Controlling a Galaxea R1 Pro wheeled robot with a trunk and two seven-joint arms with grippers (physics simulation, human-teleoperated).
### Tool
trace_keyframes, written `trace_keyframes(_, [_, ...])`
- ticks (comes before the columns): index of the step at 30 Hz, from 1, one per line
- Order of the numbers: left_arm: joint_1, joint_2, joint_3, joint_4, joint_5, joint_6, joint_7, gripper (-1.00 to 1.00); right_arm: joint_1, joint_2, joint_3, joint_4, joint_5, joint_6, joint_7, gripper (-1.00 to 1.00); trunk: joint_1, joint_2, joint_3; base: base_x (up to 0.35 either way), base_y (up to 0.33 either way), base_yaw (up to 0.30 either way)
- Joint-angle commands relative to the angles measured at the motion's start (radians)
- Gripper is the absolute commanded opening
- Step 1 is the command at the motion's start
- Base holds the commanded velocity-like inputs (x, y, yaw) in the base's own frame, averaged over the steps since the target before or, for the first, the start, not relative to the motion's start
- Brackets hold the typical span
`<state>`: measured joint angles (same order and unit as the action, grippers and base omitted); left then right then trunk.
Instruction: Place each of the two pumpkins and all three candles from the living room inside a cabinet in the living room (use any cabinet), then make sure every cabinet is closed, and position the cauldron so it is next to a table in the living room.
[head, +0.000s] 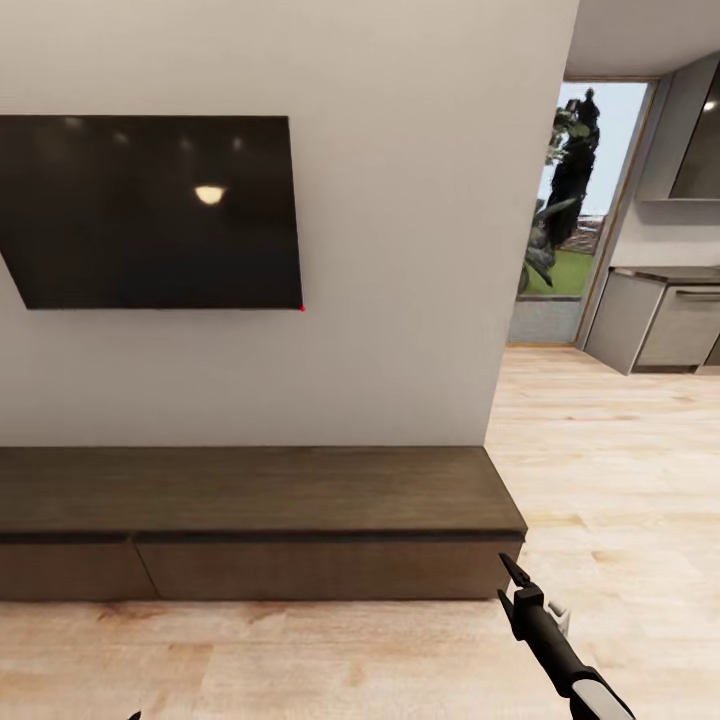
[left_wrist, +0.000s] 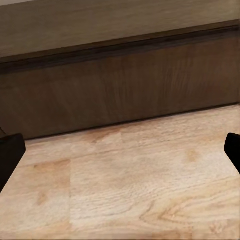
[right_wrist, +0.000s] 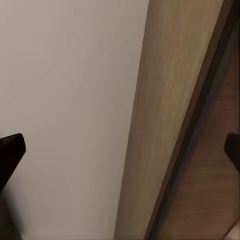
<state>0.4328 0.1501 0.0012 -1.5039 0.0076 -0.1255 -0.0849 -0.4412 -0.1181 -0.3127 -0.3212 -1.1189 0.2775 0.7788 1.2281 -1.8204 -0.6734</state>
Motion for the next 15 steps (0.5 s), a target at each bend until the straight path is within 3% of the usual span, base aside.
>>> trace_keyframes(1, [0.0, 0.001, 0.0, 0.0, 0.001, -0.002, -0.006, 1.0, -0.001, 0.0, -0.001, 0.001, -0.009, 0.009, 0.002, 1.0, 0.004, -0.008, -0.004, 0.0, 0.0, 0.0])
trace_keyframes(8, [0.002, -0.001, 0.0, 0.003, 0.014, 0.002, -0.153, 1.0, -0.001, 0.001, 0.001, 0.0, -0.009, 0.009, 0.002, 1.0, 0.031, -0.057, -0.026, 0.0, 0.0, 0.0])
trace_keyframes(15, [0.002, -0.001, 0.0, 0.005, 0.054, 0.0, -0.184, 1.0, -0.001, 0.001, 0.004, -0.001, -0.009, 0.009, 0.002, 1.0, 0.058, -0.106, -0.048, 0.0, 0.0, 0.0])
